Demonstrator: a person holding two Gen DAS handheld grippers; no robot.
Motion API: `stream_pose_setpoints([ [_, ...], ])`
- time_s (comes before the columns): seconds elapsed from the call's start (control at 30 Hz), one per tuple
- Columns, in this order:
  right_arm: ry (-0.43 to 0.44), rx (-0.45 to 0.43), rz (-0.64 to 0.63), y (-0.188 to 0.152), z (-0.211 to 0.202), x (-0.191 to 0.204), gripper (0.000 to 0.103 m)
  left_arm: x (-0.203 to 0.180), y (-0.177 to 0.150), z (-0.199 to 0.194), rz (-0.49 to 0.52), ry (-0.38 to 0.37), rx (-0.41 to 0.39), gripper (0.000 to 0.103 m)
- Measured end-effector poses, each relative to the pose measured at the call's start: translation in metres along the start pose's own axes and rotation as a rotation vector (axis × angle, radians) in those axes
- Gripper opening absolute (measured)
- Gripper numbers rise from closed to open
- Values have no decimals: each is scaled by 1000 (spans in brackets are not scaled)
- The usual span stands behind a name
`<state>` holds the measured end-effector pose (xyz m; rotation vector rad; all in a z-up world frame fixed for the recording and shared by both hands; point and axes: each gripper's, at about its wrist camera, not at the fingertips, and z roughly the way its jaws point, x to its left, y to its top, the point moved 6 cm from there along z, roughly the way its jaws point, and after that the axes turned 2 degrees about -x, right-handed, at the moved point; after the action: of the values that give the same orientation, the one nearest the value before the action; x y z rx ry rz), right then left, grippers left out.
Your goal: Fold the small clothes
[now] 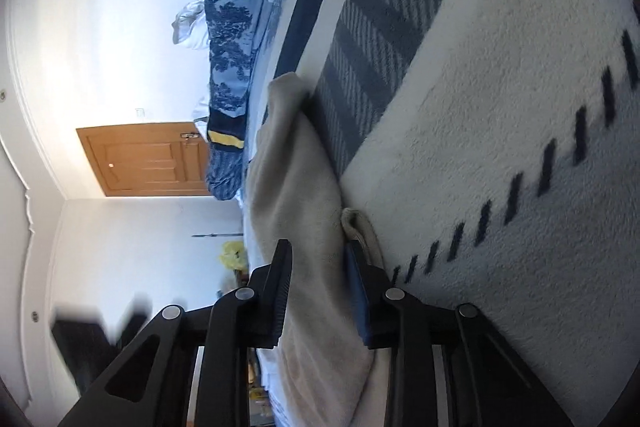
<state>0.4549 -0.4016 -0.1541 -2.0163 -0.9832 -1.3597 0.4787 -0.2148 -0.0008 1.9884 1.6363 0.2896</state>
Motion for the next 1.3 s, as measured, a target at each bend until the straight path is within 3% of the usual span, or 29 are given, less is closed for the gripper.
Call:
stream_pose_setpoints([
  [0.1,1,7,6,1,-1,-3,28,-28,22,41,101,10,48,70],
  [0.23,-4,10,1,3,2,-4,26,-44,33,96,87,52,134,68],
  [0.27,-3,11,2,3,1,-4,26,-44,30,112,113,103,169,61],
  [0.33,1,10,10,2,-2,-4,26,-40,25,128,116,138,206,16],
  [0.37,-14,8,6,2,-3,-4,26,-39,24,133,95,112,229,10],
  [0.53,-101,-38,-33,4,-9,-1,26,-25,42,101,-13,-37,155,8],
  [0.73,-52,-57,7,9,-16,-7,25,15,50,95,-213,-178,145,8],
  [0.83,-3,-47,21,7,-9,-5,25,18,48,101,-270,-186,177,8],
  [0.93,-1,-65,9,6,-4,-3,23,7,53,92,-216,-191,152,8],
  [1.1,-14,-42,-18,2,1,0,6,9,56,102,-245,-224,165,8],
  [1.23,-8,-198,-79,15,-39,17,4,18,72,107,-329,-314,99,5],
  [1.3,-15,-239,-75,17,-48,15,4,22,71,124,-307,-265,109,5],
])
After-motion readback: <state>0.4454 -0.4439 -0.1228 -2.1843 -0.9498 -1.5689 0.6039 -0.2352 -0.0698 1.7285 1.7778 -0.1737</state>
